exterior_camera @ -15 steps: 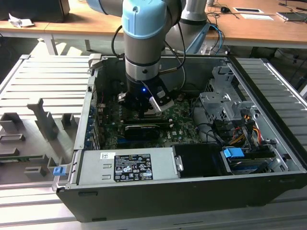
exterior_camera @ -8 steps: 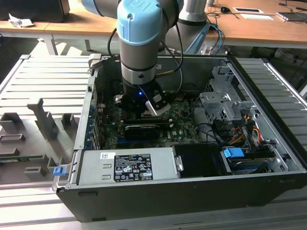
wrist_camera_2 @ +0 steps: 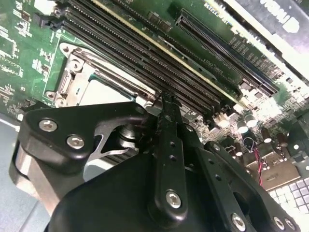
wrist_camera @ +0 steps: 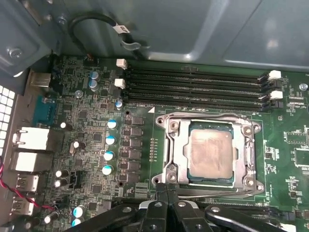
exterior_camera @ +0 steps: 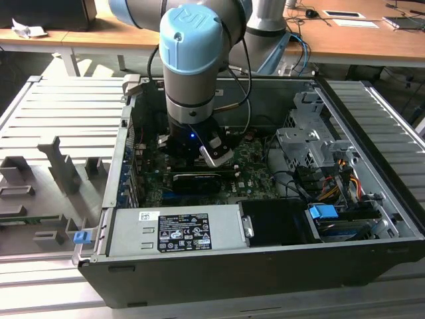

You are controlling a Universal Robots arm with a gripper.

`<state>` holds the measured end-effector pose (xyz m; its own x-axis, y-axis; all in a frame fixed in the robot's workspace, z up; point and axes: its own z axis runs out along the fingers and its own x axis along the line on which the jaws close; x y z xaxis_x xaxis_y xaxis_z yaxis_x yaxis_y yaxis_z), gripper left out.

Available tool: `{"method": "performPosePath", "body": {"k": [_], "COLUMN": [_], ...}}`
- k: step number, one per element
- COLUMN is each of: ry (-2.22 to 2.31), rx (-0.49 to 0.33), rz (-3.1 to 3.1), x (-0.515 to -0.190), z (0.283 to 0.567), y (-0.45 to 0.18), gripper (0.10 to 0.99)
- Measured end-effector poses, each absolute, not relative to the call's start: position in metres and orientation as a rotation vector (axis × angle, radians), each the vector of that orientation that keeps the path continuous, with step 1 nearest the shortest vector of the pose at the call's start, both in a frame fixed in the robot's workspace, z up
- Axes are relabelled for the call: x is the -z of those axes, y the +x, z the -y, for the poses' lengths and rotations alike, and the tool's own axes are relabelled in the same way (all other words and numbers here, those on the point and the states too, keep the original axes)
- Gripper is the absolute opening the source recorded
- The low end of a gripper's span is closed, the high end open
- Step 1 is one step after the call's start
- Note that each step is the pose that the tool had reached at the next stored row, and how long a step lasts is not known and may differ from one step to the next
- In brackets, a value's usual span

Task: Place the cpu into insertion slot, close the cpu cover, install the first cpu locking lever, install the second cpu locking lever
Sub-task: 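Install the second cpu locking lever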

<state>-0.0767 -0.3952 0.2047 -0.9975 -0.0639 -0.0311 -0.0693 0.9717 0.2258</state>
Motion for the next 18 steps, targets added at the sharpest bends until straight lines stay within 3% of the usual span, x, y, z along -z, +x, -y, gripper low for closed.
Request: {"method": "performPosePath", "body": {"k": [7,18], "ry": [-0.103,-0.103], "rx": [-0.441,-0.461], "rz": [-3.083,-3.080], "x": [-0.200,-0.205], "z": [0.397,0.397], "y": [-0.078,-0.079], "gripper": [0.106,0.106]}}
